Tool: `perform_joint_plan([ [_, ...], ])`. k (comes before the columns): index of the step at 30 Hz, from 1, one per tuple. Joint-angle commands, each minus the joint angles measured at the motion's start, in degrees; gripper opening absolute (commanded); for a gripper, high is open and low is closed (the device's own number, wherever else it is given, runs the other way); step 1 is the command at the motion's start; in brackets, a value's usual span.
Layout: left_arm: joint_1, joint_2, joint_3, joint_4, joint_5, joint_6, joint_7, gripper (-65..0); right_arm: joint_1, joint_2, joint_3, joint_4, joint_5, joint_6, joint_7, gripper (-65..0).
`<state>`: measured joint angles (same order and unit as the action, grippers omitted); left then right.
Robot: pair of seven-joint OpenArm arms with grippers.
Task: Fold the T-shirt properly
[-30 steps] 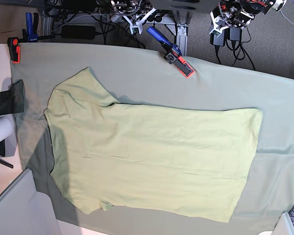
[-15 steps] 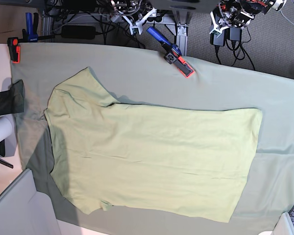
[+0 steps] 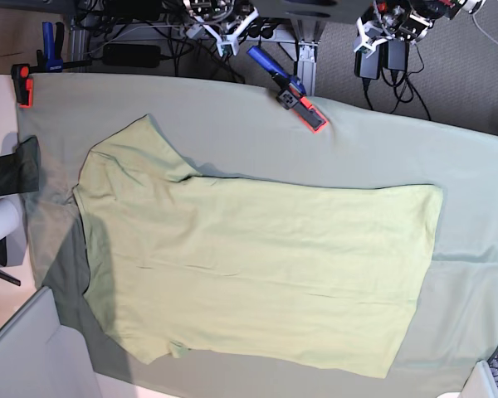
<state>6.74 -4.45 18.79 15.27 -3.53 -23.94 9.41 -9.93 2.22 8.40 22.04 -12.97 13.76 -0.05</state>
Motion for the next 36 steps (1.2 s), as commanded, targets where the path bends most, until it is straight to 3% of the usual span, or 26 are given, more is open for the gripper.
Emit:
perform_joint_plan([
  [1,1.27,-0.52,0.04,0.15,-0.09,-1.25,-1.97,-65.0,-1.53,0.87,0.09,0.72,-0.11,1.07,0.22,-65.0],
  [6,7.15,-2.62,-0.11,2.84,-0.13,-1.18,-11.26,-65.0,-8.48,4.15,0.09,5.62,0.39,1.51,0.24,-65.0],
  [9,11.91,-4.26,-0.11,8.66,-1.79,-1.18,-12.66,-65.0,-13.29,6.32,0.09,10.45,4.20,4.72,0.22,-65.0],
  [13,19.02,-6.91,-0.76,20.81,-3.30,-1.20,-12.61,-65.0,-20.94,9.14,0.09,19.34,11.43,7.67,0.20,-65.0],
  [19,31.78,-8.13,-9.40,41.79,-3.39,-1.20,-12.66,-65.0,-33.44,14.19,0.09,35.63,18.29,7.69,0.20,-65.0],
  [26,44.61,-9.42,-15.89,64.19,-9.88,-1.40,-12.61,-65.0,-46.62,19.96,0.87,56.68,24.04,7.67,0.22,-65.0],
  [32,52.28,-12.92,-16.26,81.07,-9.94,-1.38,-11.61,-65.0,-53.20,20.13,8.46,74.66,32.20,7.67,-0.61,-65.0],
  [36,53.51,-12.83,-16.24,90.07,-9.97,-1.40,-2.10,-65.0,-51.43,20.09,14.86,82.73,38.75,7.58,-6.16,-65.0],
])
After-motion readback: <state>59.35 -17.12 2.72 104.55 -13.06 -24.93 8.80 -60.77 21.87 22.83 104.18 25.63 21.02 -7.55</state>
